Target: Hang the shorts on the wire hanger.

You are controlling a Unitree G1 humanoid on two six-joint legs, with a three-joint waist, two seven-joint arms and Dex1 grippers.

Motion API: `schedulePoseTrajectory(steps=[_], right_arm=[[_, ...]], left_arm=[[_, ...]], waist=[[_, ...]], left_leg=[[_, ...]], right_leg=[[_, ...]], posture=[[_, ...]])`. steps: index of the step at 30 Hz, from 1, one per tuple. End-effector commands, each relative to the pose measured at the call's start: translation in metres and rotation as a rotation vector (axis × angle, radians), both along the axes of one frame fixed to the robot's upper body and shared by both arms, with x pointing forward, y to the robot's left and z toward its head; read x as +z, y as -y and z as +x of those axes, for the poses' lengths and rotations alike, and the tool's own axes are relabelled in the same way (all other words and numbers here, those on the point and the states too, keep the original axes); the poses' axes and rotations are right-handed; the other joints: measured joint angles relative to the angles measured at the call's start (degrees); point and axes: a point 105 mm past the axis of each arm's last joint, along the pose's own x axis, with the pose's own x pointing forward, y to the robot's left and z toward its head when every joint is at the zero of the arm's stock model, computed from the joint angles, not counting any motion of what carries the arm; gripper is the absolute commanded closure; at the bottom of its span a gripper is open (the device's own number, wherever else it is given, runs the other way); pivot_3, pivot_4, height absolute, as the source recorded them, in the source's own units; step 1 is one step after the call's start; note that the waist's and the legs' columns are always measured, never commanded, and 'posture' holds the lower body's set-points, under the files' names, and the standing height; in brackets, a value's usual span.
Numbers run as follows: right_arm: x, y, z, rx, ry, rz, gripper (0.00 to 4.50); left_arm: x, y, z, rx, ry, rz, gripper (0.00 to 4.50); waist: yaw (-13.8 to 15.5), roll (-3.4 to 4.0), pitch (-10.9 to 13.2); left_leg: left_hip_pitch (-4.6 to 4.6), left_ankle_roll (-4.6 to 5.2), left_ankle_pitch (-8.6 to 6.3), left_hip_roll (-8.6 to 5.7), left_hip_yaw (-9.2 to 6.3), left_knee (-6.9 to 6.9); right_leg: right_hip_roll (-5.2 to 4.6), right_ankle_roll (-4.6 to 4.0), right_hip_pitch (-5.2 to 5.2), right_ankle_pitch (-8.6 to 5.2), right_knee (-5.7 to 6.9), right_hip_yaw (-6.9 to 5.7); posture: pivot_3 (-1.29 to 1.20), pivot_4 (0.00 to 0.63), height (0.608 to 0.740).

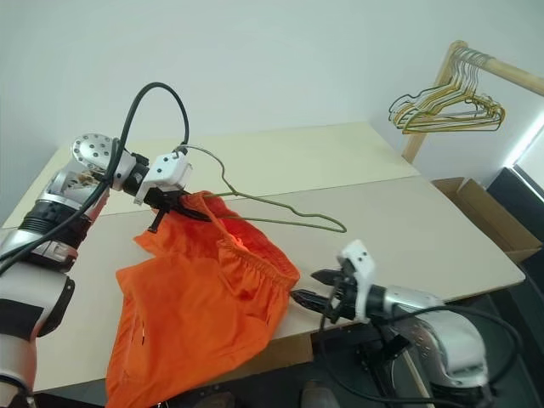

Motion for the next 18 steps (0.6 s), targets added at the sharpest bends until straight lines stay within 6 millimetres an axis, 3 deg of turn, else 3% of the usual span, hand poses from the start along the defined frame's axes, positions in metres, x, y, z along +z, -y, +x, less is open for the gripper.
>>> schedulePoseTrajectory(steps=[1,9,18], right_arm=[[-0.003,-0.015,0.005,0.025,-0.047,-0.001,0.03],[0.004,-0.023,-0.004,0.087,-0.156,0.131,0.03],[0.009,-0.031,-0.009,0.133,-0.152,0.146,0.03]], left_arm=[[0.017,0.002,0.000,-0.011,0.046,-0.041,4.50],[0.017,0.001,-0.002,-0.012,0.048,-0.043,4.50],[0.017,-0.001,-0.002,-0.004,0.050,-0.045,4.50]], waist=[[0.35,-0.01,0.00],[0.34,-0.01,0.00],[0.33,-0.01,0.00]], left_leg=[[-0.01,0.00,0.00,0.00,0.00,0.01],[-0.02,0.00,0.00,0.00,-0.01,0.01],[0.01,0.02,-0.01,0.00,-0.02,0.00]], right_leg=[[0.00,0.01,0.01,0.00,-0.01,-0.02],[0.01,0.01,0.01,0.00,-0.01,-0.05],[0.02,0.02,0.02,0.00,0.02,-0.04]], posture=[[-0.09,0.000,0.740],[-0.07,0.000,0.740],[-0.06,0.000,0.740]])
